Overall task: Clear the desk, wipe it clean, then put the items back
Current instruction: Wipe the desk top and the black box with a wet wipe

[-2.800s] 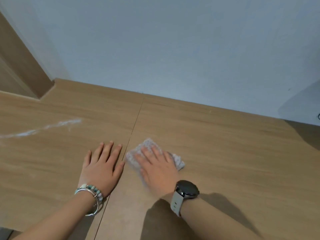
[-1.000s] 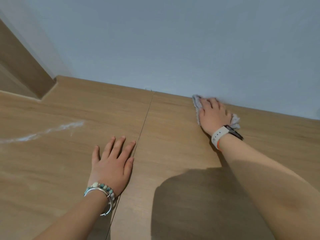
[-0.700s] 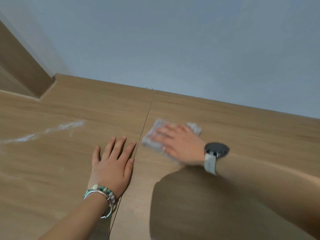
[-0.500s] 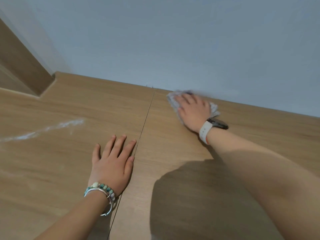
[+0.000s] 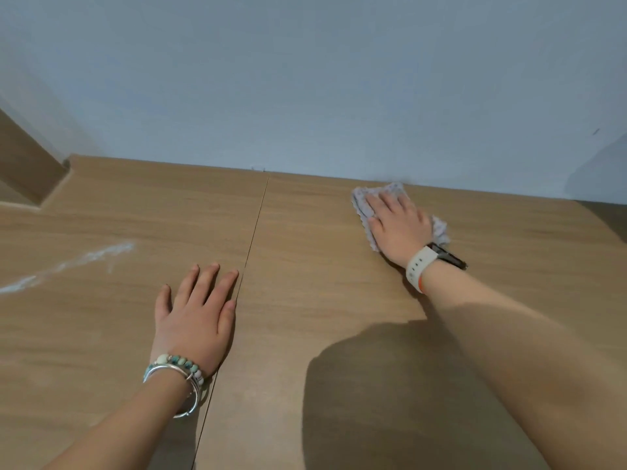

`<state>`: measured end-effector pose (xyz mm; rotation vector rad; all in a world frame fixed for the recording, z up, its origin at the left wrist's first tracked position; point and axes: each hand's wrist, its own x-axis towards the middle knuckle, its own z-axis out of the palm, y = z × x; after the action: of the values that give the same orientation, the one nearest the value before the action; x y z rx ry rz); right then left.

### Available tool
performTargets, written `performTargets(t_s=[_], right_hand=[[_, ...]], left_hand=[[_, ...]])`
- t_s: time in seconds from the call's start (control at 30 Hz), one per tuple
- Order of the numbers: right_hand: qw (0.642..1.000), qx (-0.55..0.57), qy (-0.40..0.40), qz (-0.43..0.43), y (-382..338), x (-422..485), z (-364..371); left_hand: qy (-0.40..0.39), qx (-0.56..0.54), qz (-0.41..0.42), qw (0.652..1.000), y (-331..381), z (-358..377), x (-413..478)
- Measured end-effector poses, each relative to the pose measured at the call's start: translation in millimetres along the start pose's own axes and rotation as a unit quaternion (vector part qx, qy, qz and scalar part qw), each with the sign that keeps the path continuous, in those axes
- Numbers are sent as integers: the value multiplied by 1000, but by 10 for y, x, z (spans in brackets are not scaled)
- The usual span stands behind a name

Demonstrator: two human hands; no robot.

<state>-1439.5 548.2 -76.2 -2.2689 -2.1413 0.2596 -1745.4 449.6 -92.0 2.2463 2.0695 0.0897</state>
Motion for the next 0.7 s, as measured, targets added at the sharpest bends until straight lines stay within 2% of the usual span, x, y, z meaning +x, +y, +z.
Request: performTargets(t_s=[0.07, 0.13, 0.2, 0.27, 0.3, 0.37, 0.43, 0.5, 0.53, 0.57, 0.6, 0.67, 0.7], right_hand=[[1000, 11, -2, -14, -97, -176, 22], [990, 14, 4, -142, -353, -762, 150], [951, 16, -33, -307, -566, -1558, 236], [918, 30, -62, -391, -499, -1900, 235], [915, 12, -65, -399, -420, -1820, 197], [949, -13, -5, -316, -154, -1363, 170], [994, -4, 32, -103, 194, -847, 54], [995, 57, 14, 82, 429, -615, -6], [990, 76, 10, 115, 413, -661, 22], [992, 68, 11, 107, 304, -772, 67], [997, 47, 24, 59, 148, -984, 180], [988, 36, 66, -135, -216, -1605, 327], [970, 43, 48, -234, -339, -1930, 356]], left_hand=[[-4, -4, 1, 1000, 15, -8, 3], [-6, -5, -4, 1000, 18, -14, 1], [-13, 3, -6, 1000, 21, -21, -10], [-9, 4, -5, 1000, 20, -33, 0], [-10, 6, -4, 1000, 16, -40, -1], [-12, 12, 0, 1000, 24, -41, -9], [-11, 9, 5, 1000, 29, -30, -14], [-30, -14, -9, 999, 15, -42, 6], [-43, -25, -17, 999, 10, -64, 21], [-53, -31, -18, 998, 2, -84, 23], [-60, -34, -13, 998, -3, -97, -2], [-48, -43, 12, 998, 22, -110, -131], [-37, -50, 29, 998, 55, -104, -228]])
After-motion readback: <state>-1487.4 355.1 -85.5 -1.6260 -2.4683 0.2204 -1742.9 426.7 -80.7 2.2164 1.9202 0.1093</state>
